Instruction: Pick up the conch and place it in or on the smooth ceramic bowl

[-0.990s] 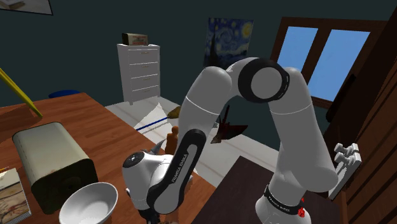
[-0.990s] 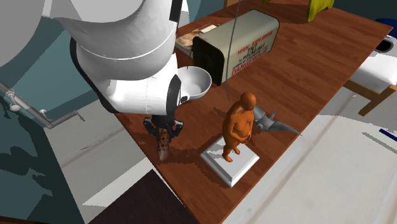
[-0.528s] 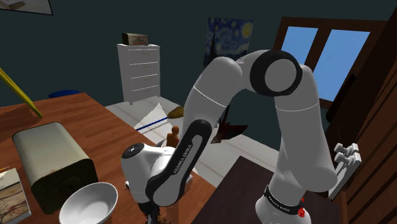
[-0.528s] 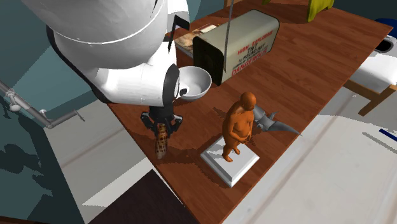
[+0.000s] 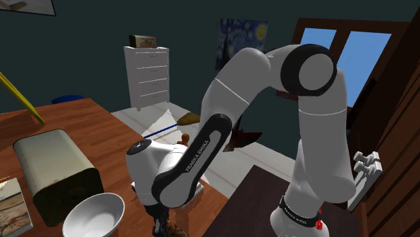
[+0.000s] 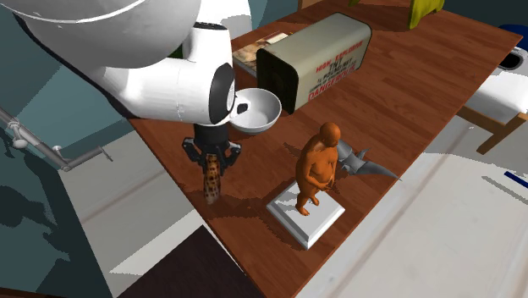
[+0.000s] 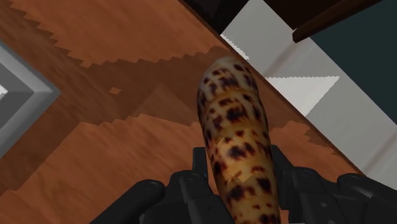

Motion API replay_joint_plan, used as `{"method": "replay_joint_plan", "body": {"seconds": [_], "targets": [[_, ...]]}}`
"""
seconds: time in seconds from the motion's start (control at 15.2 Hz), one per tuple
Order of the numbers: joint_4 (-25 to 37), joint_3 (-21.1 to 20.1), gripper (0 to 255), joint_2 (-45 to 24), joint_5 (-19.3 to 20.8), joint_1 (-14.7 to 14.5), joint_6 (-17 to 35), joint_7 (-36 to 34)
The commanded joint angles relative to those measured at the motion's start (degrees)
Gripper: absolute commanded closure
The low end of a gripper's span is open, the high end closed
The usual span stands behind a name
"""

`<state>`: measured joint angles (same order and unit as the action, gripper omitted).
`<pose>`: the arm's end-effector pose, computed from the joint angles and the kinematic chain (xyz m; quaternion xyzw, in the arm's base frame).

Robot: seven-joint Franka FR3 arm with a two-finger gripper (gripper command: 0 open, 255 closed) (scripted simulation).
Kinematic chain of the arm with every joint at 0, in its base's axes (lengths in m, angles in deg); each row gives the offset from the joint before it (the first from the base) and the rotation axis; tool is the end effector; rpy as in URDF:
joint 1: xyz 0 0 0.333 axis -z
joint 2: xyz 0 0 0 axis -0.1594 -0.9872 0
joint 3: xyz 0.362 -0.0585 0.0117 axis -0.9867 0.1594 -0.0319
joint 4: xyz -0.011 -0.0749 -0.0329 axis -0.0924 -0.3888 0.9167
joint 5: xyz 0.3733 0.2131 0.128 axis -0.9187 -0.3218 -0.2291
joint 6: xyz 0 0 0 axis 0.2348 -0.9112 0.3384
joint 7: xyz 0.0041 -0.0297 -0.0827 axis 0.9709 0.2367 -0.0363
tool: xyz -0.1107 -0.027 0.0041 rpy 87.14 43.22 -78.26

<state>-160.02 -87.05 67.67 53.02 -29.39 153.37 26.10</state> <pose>0.4210 0.3700 0.1884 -0.9282 -0.3550 0.1111 0.0075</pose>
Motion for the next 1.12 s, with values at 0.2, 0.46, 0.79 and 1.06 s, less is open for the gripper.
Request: {"method": "replay_joint_plan", "body": {"seconds": [0.2,0.46,0.79,1.06], "targets": [[0.06,-0.86,255,3.39,-1.54,0.63,-3.29,0.82],[0.26,-1.42,255,6.06,-2.76,1.06,-6.02,1.49],[3.32,-1.44,255,6.63,-2.98,1.27,-9.62,1.82],[14.6,-0.01,255,-1.1,0.03,0.49,-13.62,1.06]]}}
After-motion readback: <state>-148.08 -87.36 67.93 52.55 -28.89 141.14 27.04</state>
